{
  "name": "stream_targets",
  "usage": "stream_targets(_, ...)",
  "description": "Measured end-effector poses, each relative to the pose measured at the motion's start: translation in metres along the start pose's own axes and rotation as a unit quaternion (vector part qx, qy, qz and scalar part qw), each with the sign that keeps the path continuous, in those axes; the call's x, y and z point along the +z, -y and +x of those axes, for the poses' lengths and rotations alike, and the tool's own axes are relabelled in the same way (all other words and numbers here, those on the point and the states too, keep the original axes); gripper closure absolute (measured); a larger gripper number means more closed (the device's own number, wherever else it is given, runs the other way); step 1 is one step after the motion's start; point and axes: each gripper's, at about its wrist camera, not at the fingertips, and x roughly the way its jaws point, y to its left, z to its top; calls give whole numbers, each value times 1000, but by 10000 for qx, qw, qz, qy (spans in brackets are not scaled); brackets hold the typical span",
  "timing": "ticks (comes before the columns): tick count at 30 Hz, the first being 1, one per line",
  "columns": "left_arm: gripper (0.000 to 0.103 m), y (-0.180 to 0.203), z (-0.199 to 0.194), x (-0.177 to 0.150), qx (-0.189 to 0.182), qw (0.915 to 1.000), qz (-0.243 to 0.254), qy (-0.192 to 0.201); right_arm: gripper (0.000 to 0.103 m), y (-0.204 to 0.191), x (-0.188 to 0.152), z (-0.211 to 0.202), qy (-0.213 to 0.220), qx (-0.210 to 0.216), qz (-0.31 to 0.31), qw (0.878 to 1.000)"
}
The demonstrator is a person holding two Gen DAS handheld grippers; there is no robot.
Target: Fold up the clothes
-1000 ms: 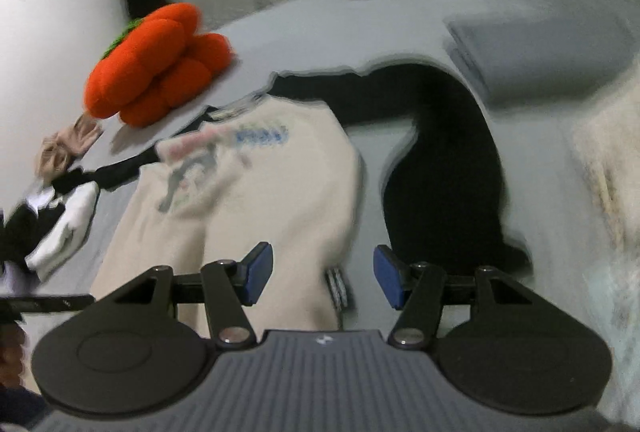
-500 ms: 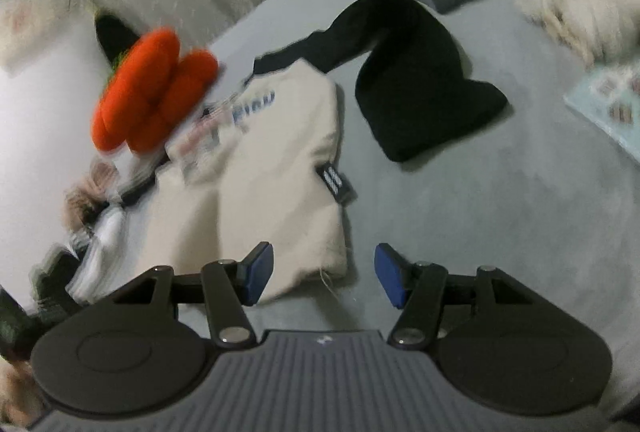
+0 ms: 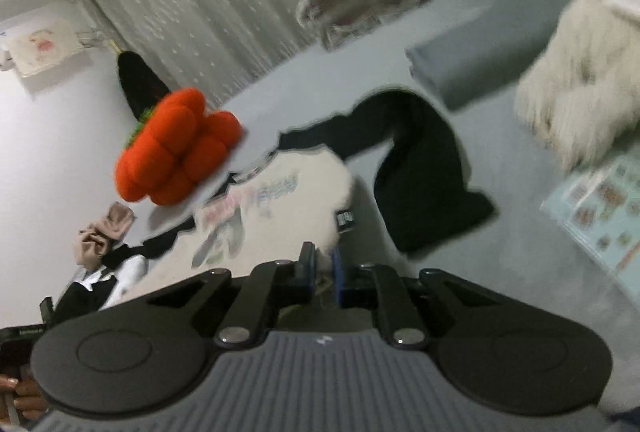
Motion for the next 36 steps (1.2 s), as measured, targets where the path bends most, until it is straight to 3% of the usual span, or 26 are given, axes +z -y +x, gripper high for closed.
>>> stream_targets(6,97,-15,52,-27,787,9939,254,-725,91,1,-24,37,-660,-640,-325,9952)
stream_targets(7,97,-17,49,-27,753,9943,272,-707,91,1,-29,44,-769,-760,-377,9934)
stream_targets(12,97,-5,7,-13,310,9988,368,-101,92,-5,-15,8,-314,-396,-198,9985)
stream_targets(14,97,3,7,-16,522,9968,606,-37,103,-9,-7,-10,-151,-333,-220,9991)
stream_targets(15,96,6,9,-17,637,9954,721,-30,103,-9,-5,-14,-117,-417,-285,9987)
stream_targets(17,92,2,28,-24,855,9923,812,-373,102,-6,-3,-15,-127,-578,-350,9976)
stream_targets(18,84,-1,33,-27,858,9920,791,-480,89,-1,-5,-8,-199,-652,-325,9971)
stream_targets(23,64,-7,18,-31,1104,9891,969,-107,86,7,-33,19,-772,-509,-431,9948)
stream_targets(24,63,-7,16,-32,1133,9882,1025,-59,78,3,-38,21,-860,-470,-625,9932)
stream_targets(25,63,-6,18,-36,1095,9871,1163,-132,56,-1,-42,23,-944,-433,-863,9908)
stream_targets(27,63,-3,21,-44,1018,9840,1438,-277,39,-9,-51,26,-1086,-341,-1345,9844)
stream_targets(29,62,1,24,-53,943,9796,1724,-417,39,-17,-63,30,-1216,-352,-1769,9760)
stream_targets(31,54,9,25,-62,902,9716,2129,-494,39,-22,-73,37,-1286,-411,-2112,9681)
stream_targets(32,44,12,27,-64,878,9689,2259,-502,39,-23,-75,41,-1282,-453,-2168,9667)
stream_targets(33,40,13,28,-66,891,9667,2348,-491,43,-23,-76,46,-1264,-498,-2183,9664)
stream_targets(34,40,14,32,-66,945,9653,2388,-477,55,-24,-78,50,-1246,-544,-2198,9660)
stream_targets(36,45,14,40,-64,1092,9631,2420,-450,69,-21,-76,56,-1163,-612,-2119,9684)
